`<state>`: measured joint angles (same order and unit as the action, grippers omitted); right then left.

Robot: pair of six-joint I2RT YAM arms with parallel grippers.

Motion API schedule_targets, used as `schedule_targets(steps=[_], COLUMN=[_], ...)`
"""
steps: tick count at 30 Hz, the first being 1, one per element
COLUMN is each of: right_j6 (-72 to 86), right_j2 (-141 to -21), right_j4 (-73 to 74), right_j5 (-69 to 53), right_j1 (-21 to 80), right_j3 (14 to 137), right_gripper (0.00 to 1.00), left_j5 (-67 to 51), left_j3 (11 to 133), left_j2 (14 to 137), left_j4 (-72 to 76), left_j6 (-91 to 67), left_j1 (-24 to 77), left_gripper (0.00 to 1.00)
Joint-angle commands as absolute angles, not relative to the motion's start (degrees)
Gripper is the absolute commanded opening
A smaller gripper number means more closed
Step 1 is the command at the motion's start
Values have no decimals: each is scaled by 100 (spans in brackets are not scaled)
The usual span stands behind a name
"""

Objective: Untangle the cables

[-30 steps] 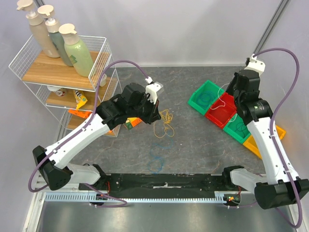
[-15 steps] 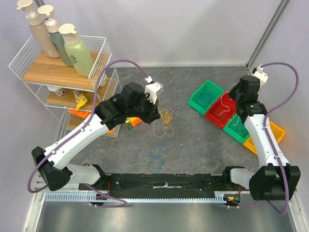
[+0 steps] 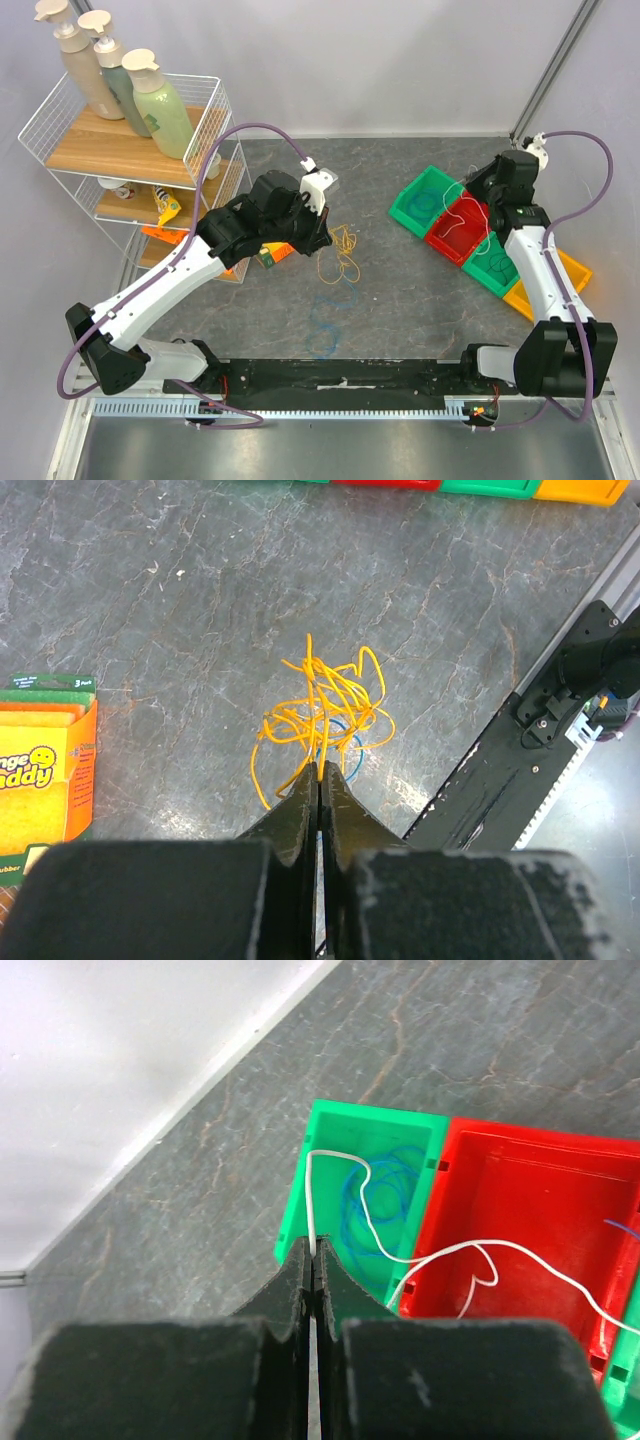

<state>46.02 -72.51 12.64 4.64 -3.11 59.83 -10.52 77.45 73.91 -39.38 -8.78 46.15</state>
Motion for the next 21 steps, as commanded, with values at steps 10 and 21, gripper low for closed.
schedule_targets(steps=[10,21], right_j6=[4993,4861], right_j2=[-7321,-7463], right_j4=[546,-97], right_j5=[386,518], right_j1=[-316,-466], right_j3=[6223,5477], right_gripper=[0,0], left_j5=[-844,-730], left_j3=[7972,7770], left_j2=[7383,7225], left_j4=[-3911,-3911], left_j6=[-519,-448], left_j1=[4632,4632], left_gripper=[2,2])
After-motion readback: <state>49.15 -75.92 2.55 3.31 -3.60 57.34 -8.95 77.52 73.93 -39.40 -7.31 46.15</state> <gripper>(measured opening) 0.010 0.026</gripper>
